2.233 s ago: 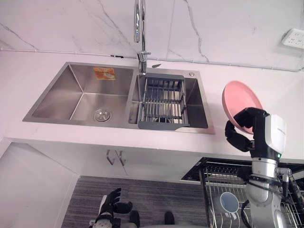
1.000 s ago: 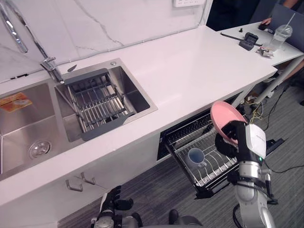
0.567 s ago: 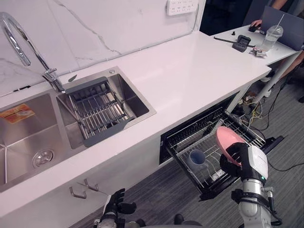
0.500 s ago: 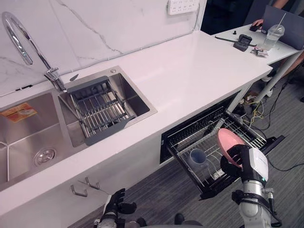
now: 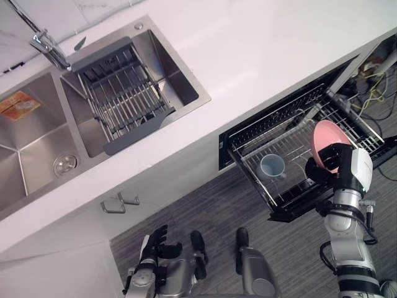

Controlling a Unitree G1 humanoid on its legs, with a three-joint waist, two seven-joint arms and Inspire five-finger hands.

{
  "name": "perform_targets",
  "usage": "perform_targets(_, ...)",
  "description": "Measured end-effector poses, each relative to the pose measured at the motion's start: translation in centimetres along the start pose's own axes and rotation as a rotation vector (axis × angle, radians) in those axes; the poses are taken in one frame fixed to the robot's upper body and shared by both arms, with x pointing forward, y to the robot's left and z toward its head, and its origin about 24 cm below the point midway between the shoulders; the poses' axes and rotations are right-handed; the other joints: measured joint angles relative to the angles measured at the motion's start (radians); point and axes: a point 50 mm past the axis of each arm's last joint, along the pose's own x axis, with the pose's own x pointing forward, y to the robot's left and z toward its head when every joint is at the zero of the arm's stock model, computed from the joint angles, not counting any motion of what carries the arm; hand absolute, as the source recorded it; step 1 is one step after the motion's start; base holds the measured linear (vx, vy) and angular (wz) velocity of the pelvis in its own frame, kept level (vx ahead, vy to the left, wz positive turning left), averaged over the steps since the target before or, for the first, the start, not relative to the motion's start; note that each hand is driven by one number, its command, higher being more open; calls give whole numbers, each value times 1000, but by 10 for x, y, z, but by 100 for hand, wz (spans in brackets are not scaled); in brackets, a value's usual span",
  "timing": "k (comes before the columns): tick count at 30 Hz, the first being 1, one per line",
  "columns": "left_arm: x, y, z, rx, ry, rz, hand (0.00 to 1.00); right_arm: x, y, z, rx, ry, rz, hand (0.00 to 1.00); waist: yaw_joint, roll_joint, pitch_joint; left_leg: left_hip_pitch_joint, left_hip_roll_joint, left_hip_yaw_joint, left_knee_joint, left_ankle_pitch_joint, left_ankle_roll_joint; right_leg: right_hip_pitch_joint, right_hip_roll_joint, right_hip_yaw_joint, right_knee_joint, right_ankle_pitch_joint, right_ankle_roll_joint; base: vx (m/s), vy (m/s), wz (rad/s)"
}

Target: Walk over to the sink, pick up the cup, carry it to the dishwasher, place the cup inside the dishwasher, then close the dishwasher door

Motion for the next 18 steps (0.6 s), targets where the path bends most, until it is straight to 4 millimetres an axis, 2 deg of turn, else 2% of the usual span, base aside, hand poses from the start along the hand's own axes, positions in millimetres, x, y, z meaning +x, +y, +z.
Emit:
perform_targets(9, 4, -2, 14, -10, -48, 5, 90, 27, 13, 27, 139, -20, 7, 30, 3, 2, 58, -24, -3, -5, 2, 2, -1, -40, -8, -10, 47, -25, -5, 28, -11, 4)
perform_targets(18, 5, -5, 19, -10, -69, -2, 90, 46, 17, 39, 230, 2, 11, 30, 19, 4, 61, -51, -7, -18, 2, 6, -2, -63, -14, -21, 56, -33, -6, 14, 5, 5)
